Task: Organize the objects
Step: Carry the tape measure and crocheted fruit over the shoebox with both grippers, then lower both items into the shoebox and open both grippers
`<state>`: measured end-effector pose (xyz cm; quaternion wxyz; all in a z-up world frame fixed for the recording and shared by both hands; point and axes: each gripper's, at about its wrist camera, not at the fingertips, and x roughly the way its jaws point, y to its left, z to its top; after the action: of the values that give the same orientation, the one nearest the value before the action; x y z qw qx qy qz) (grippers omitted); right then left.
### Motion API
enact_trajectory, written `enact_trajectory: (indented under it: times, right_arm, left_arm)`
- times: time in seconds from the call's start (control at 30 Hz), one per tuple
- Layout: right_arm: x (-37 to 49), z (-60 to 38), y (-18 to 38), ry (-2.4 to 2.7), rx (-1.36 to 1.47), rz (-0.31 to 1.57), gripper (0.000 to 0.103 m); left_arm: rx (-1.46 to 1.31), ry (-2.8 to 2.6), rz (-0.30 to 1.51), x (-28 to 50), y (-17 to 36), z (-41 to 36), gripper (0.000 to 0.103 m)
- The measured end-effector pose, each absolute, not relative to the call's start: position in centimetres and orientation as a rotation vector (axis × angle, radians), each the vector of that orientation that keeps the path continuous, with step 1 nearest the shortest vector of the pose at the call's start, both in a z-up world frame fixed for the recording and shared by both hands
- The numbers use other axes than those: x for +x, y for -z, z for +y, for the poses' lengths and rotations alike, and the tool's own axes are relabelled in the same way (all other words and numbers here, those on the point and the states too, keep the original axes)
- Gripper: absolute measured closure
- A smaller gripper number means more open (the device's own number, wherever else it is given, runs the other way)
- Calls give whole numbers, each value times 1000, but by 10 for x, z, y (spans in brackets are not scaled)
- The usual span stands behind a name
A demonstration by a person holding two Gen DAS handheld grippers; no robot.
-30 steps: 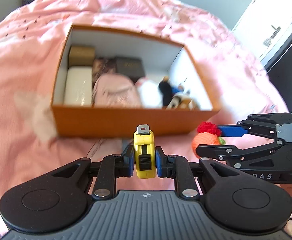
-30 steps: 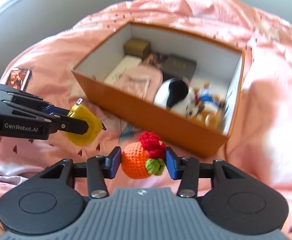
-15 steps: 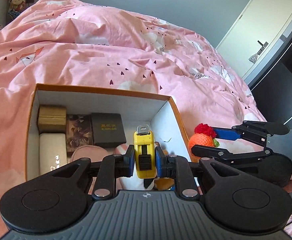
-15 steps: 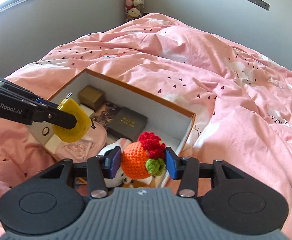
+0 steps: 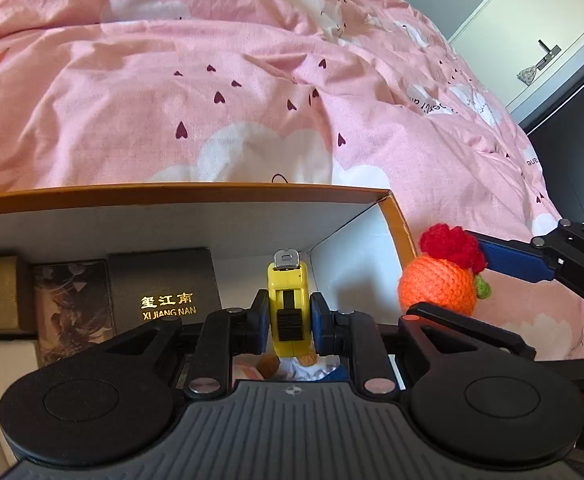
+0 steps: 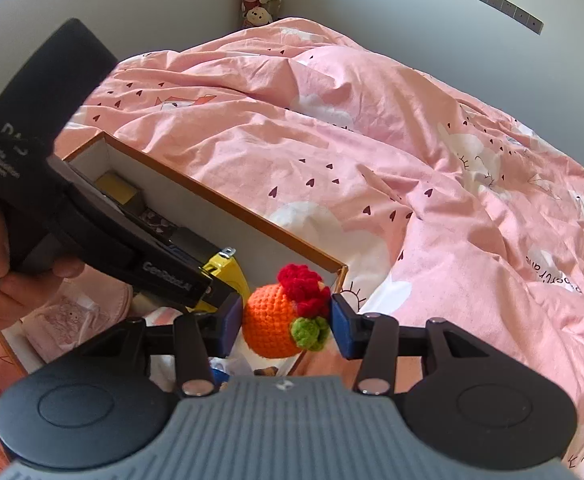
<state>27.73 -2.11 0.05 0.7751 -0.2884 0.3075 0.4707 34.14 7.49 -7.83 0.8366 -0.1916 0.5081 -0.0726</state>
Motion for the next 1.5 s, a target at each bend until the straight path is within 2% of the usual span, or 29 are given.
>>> enact_trajectory:
  times: [0.43,0.57,1.2,1.33,1.5]
  right_arm:
    - [284,-10,9,-1039,-687,634,54]
    - [282,-10,12,-1037,-715,623,54]
    - [267,4,17,-1174,-967,519,54]
    - [264,16,26,-1214,-1080,508,54]
    - [264,33,46,-1243,-1242,518,54]
  left_arm:
    - [-366,187,1161,357,112,75,81]
    - [-294,158,1168,351,106,73,77]
    - [-196,61,1029,324,59,82,77]
    - [-187,18,998,312,51,82,62]
    - [-189,-45,962,299,50,82,54]
